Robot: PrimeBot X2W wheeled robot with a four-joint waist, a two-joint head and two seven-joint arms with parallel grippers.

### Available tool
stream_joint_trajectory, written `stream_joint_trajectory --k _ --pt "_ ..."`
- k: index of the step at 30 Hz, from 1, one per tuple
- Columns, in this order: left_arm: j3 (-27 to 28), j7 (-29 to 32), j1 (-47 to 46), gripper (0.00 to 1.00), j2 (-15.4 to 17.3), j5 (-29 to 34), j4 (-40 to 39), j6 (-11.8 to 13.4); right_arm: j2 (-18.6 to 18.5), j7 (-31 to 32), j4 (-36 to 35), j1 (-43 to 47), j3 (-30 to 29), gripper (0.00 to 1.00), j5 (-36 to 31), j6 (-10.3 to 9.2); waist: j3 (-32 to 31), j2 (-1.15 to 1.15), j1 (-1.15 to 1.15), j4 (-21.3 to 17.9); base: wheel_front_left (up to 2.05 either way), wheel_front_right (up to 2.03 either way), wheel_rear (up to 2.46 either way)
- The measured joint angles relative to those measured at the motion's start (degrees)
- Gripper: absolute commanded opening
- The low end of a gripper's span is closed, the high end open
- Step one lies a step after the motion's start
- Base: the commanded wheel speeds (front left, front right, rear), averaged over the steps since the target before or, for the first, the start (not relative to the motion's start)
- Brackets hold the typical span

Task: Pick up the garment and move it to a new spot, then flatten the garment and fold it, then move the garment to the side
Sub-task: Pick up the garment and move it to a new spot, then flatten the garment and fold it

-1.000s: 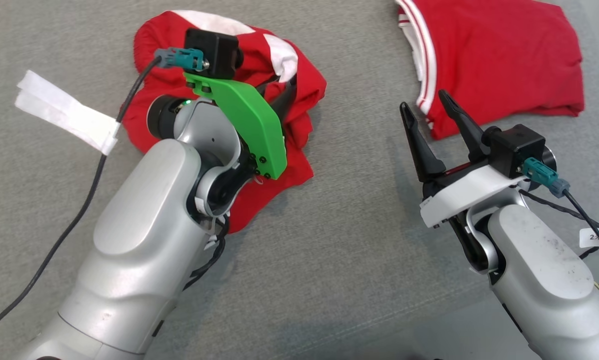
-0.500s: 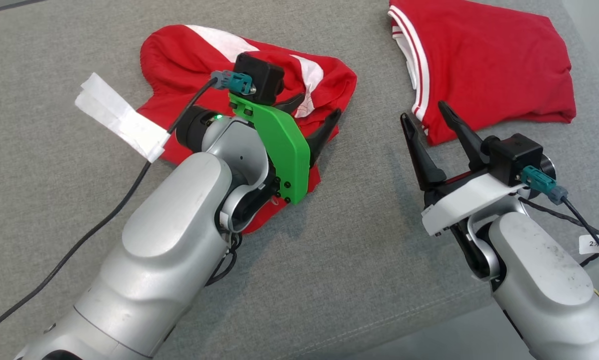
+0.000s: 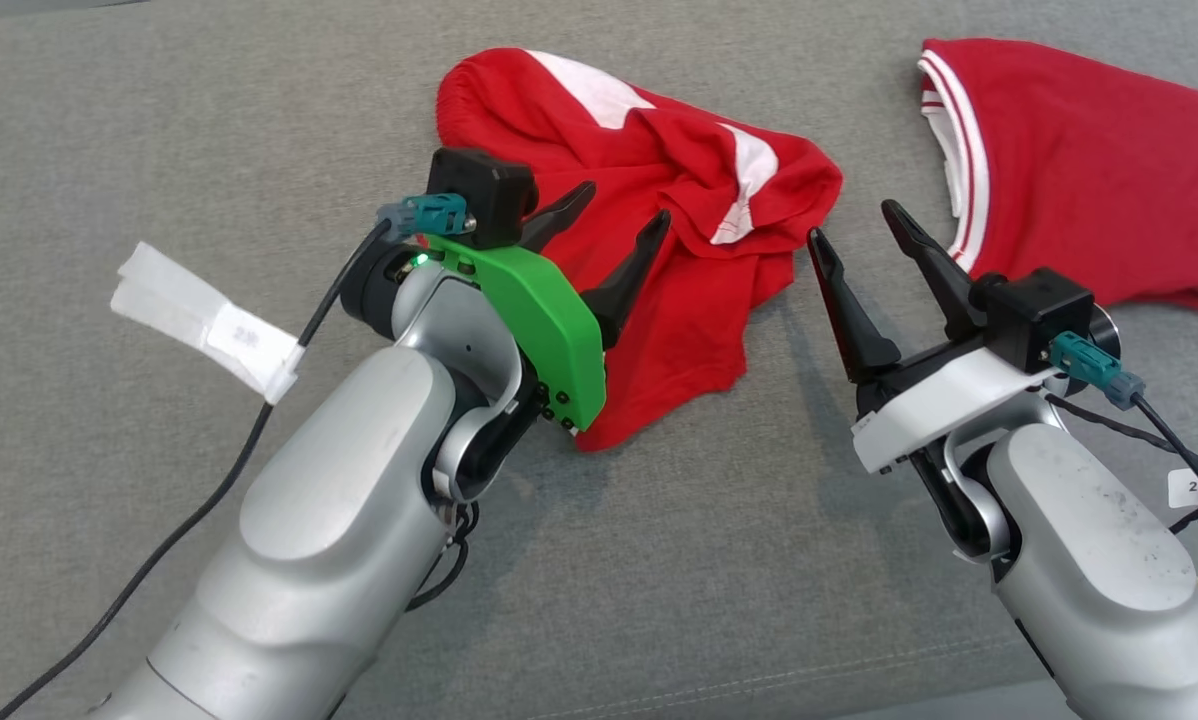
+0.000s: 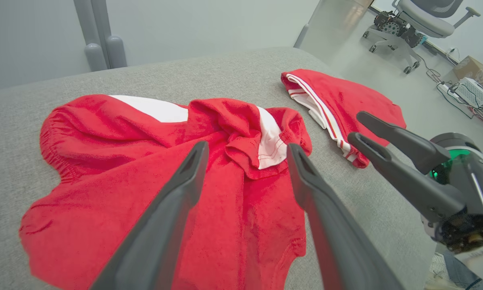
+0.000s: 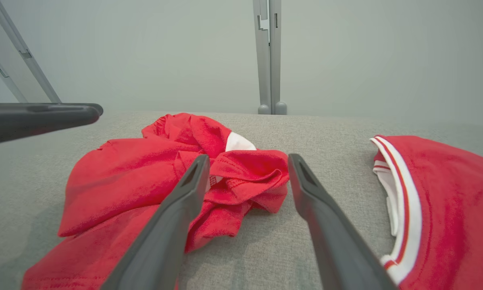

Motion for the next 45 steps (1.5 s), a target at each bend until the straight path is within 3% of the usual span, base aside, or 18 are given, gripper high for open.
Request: stream_joint_trajectory --k 10,17,18,20,31,45 --pt "0.67 -6.20 6.00 1.00 1.03 0.89 -2.02 1.27 0.02 2.47 4.65 -0.26 0.47 1.00 1.12 0.78 -0.86 0.00 0.00 7.30 0.00 0.00 0.00" --pt "4.39 -11.35 11.73 1.00 5.16 1.34 -2.99 3.24 1.25 3.07 6.30 1.07 0.77 1.00 2.43 1.29 -2.03 0.00 0.00 11.23 0.00 0.00 0.00" --pt "5.04 -11.74 12.60 1.00 5.73 1.33 -3.25 3.35 1.58 3.20 6.32 1.07 0.79 0.95 2.55 1.30 -2.28 0.00 0.00 11.48 0.00 0.00 0.00" --pt "6.30 -12.70 14.28 1.00 6.22 1.00 -3.87 3.82 1.85 3.45 6.53 1.07 0.79 0.88 2.83 1.29 -2.71 0.00 0.00 11.84 0.00 0.00 0.00" --pt "8.61 -14.77 19.22 1.00 8.51 -0.01 -6.20 4.46 1.83 3.37 7.23 1.86 -0.02 0.93 3.97 1.27 -3.33 0.00 0.00 11.77 0.00 0.00 0.00" --pt "11.03 -16.15 20.25 1.00 11.01 0.31 -11.58 4.99 1.09 2.87 7.98 1.98 -3.83 0.87 5.35 0.16 -2.37 0.00 0.00 10.83 0.00 0.00 0.00"
